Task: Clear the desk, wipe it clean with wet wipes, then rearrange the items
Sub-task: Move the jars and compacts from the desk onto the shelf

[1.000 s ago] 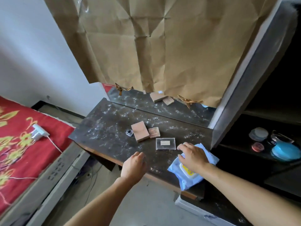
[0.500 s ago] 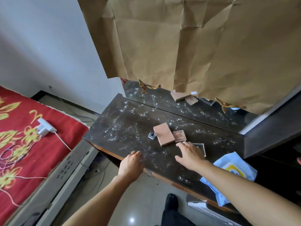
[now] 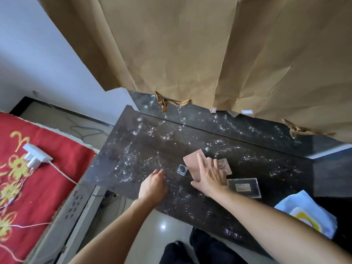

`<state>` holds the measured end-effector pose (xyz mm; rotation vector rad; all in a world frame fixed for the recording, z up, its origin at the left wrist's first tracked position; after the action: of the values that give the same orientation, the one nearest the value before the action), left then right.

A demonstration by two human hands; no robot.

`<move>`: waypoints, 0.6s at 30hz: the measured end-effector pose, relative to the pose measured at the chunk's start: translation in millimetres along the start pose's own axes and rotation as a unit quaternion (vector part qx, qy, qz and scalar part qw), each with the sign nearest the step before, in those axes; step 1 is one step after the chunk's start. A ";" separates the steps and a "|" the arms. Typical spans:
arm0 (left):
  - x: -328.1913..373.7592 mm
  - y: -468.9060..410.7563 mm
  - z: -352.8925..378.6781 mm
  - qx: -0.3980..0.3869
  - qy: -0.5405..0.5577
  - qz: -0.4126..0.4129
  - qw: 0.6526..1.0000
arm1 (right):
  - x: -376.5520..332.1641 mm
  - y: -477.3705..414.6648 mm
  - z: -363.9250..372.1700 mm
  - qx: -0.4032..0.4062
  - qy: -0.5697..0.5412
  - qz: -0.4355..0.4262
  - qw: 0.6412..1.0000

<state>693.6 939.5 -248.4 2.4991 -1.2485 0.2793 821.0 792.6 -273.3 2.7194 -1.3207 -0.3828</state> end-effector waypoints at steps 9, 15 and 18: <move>21.6 -53.8 20.9 -0.080 -0.041 0.134 0.987 | 10.5 -8.4 -9.3 0.024 -0.051 0.086 0.995; 45.1 -62.6 44.8 -0.154 -0.079 0.273 0.946 | 31.6 24.1 -25.8 0.088 -0.068 0.197 0.974; 50.8 -61.4 48.1 -0.160 -0.087 0.319 0.930 | 42.2 51.7 -29.4 0.101 -0.082 0.250 0.959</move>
<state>774.4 918.2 -289.4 1.8146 -1.9803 -0.0066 814.6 726.8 -242.7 2.4049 -2.1238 -0.4463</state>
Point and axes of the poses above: each hand's wrist, its own y-axis away from the middle knuckle, its own z-axis out of the palm, x = y × z, the point moved 6 cm from there along -y, towards the middle knuckle, and after that the axes turned 10 degrees about x, right-handed, at the moved point
